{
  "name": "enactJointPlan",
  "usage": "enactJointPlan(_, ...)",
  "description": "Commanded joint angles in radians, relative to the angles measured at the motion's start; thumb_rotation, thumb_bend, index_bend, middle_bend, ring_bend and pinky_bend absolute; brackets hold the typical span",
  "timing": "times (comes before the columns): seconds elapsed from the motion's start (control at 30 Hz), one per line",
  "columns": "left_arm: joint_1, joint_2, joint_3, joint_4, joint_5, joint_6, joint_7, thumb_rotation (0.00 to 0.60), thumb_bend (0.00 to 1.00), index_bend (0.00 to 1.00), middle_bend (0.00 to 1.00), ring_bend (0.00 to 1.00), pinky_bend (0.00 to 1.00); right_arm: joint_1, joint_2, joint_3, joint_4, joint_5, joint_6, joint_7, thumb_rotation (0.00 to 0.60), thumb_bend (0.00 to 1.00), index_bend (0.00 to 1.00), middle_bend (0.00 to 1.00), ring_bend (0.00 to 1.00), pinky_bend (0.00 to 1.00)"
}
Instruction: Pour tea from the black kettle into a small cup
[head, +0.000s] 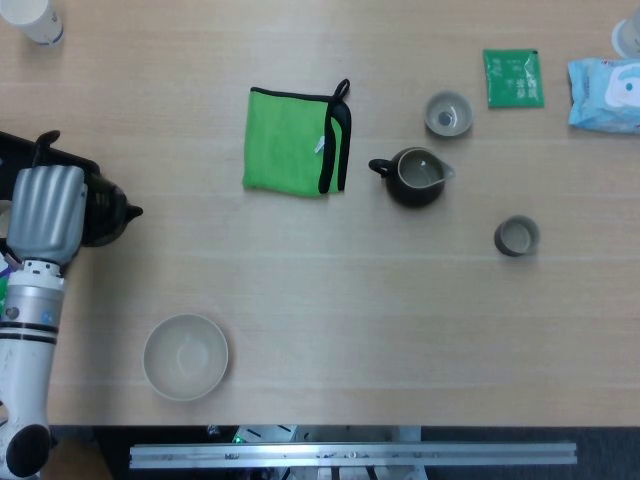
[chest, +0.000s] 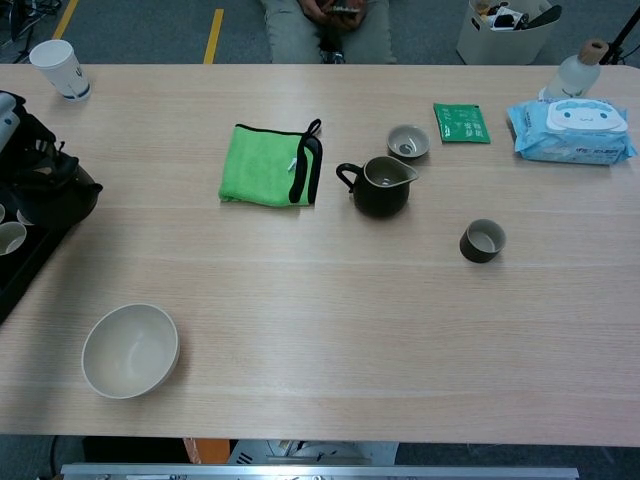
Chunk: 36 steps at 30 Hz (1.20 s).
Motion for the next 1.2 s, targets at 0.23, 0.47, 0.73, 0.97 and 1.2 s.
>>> enactJointPlan(0.23,0.004,0.021,-0.001,-0.04,0.019,-0.002,0.02,0.591,0.38,1.0,1.0,0.97,0.14,0.053,0.024,-0.014,-0.034,-0.073,-0.055,-0.068,0.6,0.09,0.37,0.38,0.28,0.37)
enactJointPlan(0.47,0.005,0.035,-0.005,-0.072,0.021,-0.015,0.011,0.591,0.38,1.0,1.0,0.97,0.14,0.135,0.054,-0.008,-0.106,-0.134,-0.142,-0.147,0.6,0.09,0.37,0.38,0.28,0.37)
enactJointPlan(0.73,0.008,0.063,-0.015,-0.131,0.008,-0.032,-0.016,0.593,0.38,1.0,1.0,0.96,0.14,0.254,0.078,0.027,-0.194,-0.096,-0.314,-0.195,0.6,0.09,0.37,0.38,0.28,0.37)
enactJointPlan(0.97,0.01,0.075,-0.019,-0.162,-0.003,-0.04,-0.025,0.592,0.38,1.0,1.0,0.96,0.14,0.329,0.068,0.05,-0.231,-0.038,-0.435,-0.238,0.6,0.09,0.37,0.37,0.28,0.37)
enactJointPlan(1.2,0.014,0.093,-0.022,-0.204,-0.017,-0.052,-0.044,0.595,0.38,1.0,1.0,0.96,0.14,0.413,0.024,0.09,-0.264,0.071,-0.558,-0.337,0.6,0.09,0.37,0.35,0.25,0.37)
